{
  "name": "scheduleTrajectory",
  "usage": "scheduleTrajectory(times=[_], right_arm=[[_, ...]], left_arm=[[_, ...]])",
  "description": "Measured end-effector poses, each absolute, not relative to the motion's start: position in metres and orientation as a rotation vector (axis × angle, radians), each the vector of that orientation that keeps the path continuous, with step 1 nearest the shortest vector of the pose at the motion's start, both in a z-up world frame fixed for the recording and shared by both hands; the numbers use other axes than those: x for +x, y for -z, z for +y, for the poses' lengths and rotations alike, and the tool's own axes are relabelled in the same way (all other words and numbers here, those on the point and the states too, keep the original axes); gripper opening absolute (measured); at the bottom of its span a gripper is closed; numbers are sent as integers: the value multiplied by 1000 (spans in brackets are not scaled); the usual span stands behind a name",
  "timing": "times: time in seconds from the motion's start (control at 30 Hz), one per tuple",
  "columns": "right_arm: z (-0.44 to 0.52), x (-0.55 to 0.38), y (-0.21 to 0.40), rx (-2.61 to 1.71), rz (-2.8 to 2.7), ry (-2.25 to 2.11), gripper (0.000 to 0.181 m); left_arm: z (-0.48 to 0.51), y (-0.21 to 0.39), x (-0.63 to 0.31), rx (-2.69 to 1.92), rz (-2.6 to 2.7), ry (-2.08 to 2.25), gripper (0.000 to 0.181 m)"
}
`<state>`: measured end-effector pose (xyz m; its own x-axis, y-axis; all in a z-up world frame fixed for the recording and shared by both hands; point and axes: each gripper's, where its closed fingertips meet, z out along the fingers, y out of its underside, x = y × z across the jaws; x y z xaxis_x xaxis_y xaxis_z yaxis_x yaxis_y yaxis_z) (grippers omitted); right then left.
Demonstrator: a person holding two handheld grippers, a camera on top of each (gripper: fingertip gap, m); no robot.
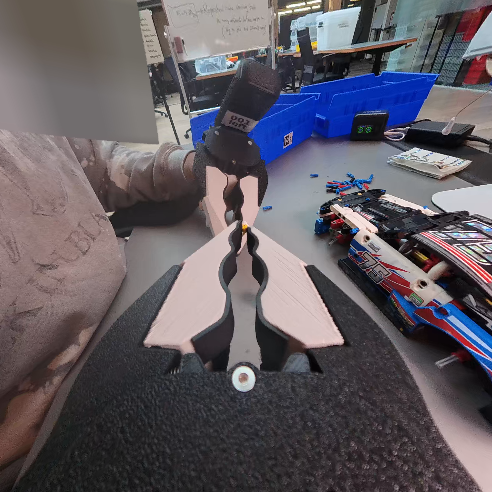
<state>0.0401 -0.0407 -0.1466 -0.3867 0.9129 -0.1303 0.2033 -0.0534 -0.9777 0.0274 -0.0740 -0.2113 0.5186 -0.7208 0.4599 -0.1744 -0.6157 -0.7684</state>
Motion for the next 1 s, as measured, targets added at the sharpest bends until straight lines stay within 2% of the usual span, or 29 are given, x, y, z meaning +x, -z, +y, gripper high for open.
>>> scheduleTrajectory(times=[0.1, 0.2, 0.23, 0.33, 0.53, 0.63, 0.7, 1.0], right_arm=[[-51, 35, 157, -1210, -1653, -1459, 2], [-66, 30, 158, -1177, -1691, -1461, 2], [-70, 28, 158, -1168, -1699, -1470, 2], [-77, 28, 157, -1157, -1711, -1499, 2], [-76, 31, 145, -1138, -1657, -1586, 1], [-54, 44, 116, -1117, -1480, -1699, 0], [-37, 51, 118, -1140, -1471, -1561, 1], [-6, 44, 136, -1275, -1405, -1423, 3]], left_arm=[[-75, 213, 34, -2085, 720, 1080, 19], [-75, 186, 44, -1945, 677, 1216, 27], [-74, 178, 45, -1902, 660, 1241, 26], [-76, 168, 44, -1848, 677, 1223, 7], [-78, 156, 38, -1808, 671, 1189, 5], [-71, 158, 11, -1818, 577, 1138, 5], [-71, 154, -1, -1800, 518, 1162, 5], [-64, 177, 2, -1922, 533, 1074, 6]])
